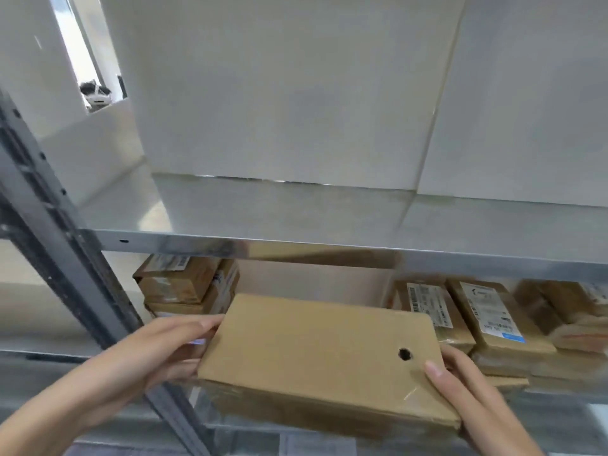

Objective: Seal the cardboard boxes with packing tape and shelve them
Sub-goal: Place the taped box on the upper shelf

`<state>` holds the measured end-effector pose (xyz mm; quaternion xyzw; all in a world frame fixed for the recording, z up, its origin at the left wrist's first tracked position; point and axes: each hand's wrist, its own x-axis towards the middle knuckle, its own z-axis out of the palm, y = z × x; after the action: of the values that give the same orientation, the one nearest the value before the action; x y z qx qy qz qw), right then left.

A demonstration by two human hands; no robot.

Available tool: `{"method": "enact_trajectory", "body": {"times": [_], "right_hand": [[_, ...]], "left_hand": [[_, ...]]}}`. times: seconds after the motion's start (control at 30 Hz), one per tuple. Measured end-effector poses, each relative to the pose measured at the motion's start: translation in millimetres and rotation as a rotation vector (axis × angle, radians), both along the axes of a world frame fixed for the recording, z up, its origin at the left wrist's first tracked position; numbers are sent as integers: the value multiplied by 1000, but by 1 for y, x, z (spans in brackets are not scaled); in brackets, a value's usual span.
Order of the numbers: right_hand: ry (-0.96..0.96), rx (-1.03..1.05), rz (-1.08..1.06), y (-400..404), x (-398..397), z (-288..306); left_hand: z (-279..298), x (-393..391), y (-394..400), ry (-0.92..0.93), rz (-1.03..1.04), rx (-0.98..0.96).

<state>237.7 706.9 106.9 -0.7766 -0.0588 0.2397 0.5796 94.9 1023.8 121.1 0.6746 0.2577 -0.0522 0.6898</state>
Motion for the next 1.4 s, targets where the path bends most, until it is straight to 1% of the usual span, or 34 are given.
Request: {"method": "enact_trajectory", "body": {"times": [0.03,0.1,0.2,0.27,0.37,0.5,0.6,0.7,0.83,0.9,1.0,1.07,1.27,1.4], "right_hand": [[-21,9,19,-1,-3,7],[-89,20,66,-4,-9,16],[-156,52,145,-2,-14,31],[-188,115,160,2,-15,46],[-230,193,206,9,-15,68],[-158,273,259,19,-1,96],[-203,348,344,31,11,112],[-209,415,298,46,30,120],[-227,525,263,79,41,127],[-252,531,240,104,47,124],[-279,437,123,143,69,110],[-292,387,84,162,83,100],[-299,338,36,195,97,79],[-307,344,-6,208,105,74]], "left_hand": [[7,-9,2,-29,-45,17],[19,-26,5,-66,-68,69],[35,-43,12,-158,-45,166],[44,-51,19,-223,-38,255],[64,-53,27,-335,10,323],[95,-42,31,-488,132,290],[112,-29,27,-594,173,283],[117,-12,22,-692,244,244],[116,24,26,-744,361,249],[111,44,35,-741,469,280],[101,70,46,-683,626,356],[94,85,54,-637,675,361],[67,105,79,-516,674,388],[67,112,88,-410,629,416]]}}
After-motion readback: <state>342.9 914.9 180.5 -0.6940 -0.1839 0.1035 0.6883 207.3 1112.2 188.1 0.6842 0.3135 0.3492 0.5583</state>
